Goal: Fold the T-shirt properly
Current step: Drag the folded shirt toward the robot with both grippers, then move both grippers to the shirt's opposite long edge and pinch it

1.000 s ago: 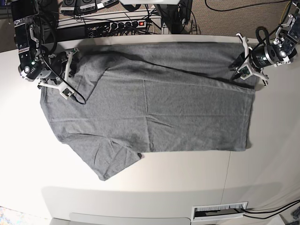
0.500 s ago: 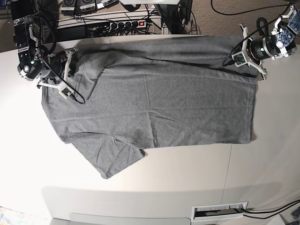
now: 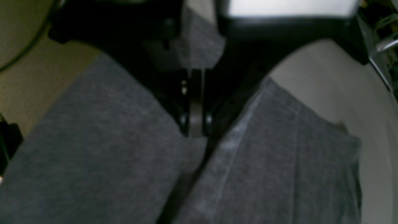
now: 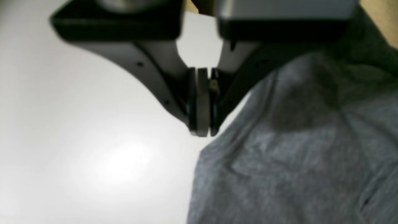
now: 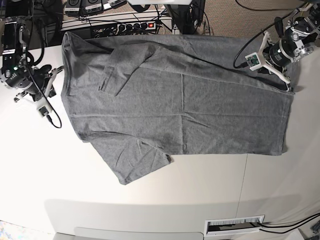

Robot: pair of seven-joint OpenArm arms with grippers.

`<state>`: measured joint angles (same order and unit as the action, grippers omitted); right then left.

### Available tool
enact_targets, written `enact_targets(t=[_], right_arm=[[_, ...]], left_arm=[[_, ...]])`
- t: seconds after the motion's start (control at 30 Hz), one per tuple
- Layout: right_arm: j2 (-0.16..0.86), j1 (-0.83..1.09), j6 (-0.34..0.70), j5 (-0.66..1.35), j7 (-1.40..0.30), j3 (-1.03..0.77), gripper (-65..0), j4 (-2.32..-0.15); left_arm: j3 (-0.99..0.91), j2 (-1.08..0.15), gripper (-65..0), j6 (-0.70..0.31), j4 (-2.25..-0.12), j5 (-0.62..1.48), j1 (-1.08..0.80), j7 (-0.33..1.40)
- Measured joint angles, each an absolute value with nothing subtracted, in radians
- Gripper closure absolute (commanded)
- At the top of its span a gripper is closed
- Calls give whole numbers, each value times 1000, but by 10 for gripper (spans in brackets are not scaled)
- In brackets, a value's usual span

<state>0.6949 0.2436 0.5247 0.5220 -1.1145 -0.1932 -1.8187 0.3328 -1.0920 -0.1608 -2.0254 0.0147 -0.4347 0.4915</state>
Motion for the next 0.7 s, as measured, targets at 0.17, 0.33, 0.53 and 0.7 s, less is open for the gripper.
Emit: enact_targets(t=[0.17,0.33,0.53,0.7], right_arm=[[674,232,525,524,-1068,-194,0,-1819],[593,176,529,525,-1061,-194,0,-1819],[481,109,525,490,-1062,-196,0,-1819],[437,89,525,443,-1065,-196,-38,-1818]], left_arm=[[332,-1089,0,-118,-2068,-23,-397,505],[332,-1079,0,-80,-2011,-23,-278,501],[333,-965,0,-82,-1810,44,-110,419],[333,-875,0,-93,-1556,97,40,336]])
